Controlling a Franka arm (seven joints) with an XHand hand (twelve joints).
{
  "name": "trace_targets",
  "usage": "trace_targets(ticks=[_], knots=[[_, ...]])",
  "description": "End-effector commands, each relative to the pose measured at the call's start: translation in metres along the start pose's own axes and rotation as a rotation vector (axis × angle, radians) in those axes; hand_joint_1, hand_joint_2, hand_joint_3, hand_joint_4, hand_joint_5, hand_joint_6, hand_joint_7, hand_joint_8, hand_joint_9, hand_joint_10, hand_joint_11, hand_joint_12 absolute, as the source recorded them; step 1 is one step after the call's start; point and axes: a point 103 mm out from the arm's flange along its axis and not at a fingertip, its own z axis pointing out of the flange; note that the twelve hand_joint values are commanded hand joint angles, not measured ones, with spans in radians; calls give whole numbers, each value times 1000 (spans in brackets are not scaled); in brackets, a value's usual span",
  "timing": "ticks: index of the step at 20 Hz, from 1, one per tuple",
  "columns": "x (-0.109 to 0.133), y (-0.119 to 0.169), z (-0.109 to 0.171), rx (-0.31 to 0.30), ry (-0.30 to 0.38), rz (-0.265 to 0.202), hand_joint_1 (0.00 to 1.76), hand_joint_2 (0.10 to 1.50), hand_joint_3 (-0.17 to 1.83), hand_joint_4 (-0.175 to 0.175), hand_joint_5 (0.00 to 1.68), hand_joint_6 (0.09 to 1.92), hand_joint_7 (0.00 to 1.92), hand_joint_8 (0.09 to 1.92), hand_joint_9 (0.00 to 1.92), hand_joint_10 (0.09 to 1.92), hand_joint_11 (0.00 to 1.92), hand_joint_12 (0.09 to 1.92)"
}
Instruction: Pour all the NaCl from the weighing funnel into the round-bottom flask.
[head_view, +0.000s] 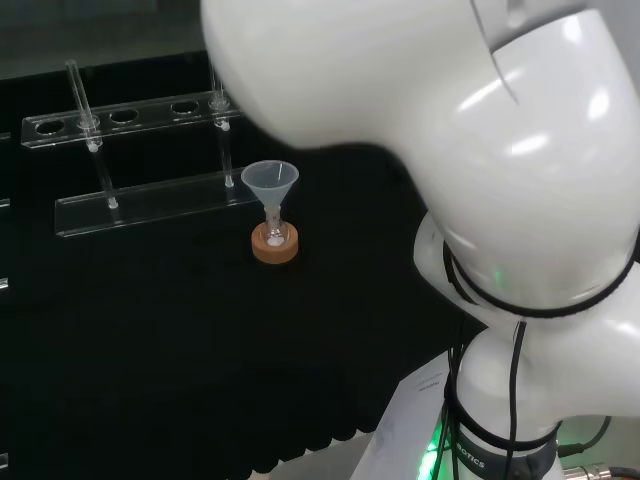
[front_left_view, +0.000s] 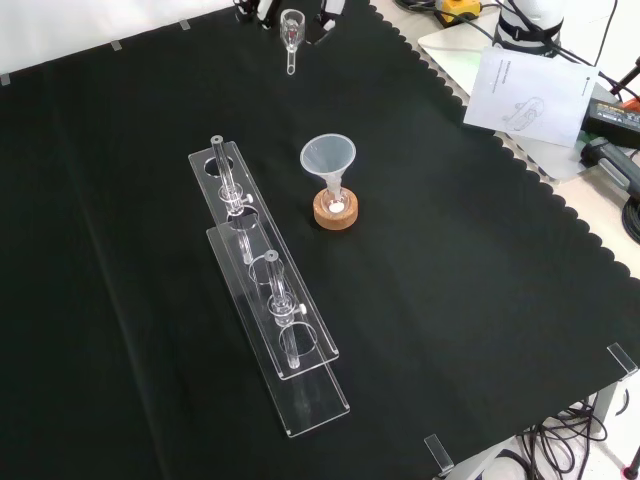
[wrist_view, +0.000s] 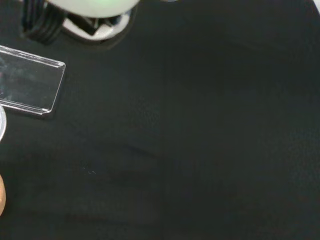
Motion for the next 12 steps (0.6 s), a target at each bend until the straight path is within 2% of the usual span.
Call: trace_targets(ticks=[1, 6, 12], knots=[[-31, 6, 13, 11, 71, 25, 1101, 672, 696, 175, 1190, 837, 496, 660, 771, 434, 649, 1131], [-46, 10, 22, 21, 94, 42, 1101, 672, 696, 175, 1191, 836, 496, 660, 770, 435, 647, 1131], [-58, 19, 41, 48, 115, 43, 1101, 671, 696, 175, 1191, 835, 496, 660, 768, 435, 645, 1132]])
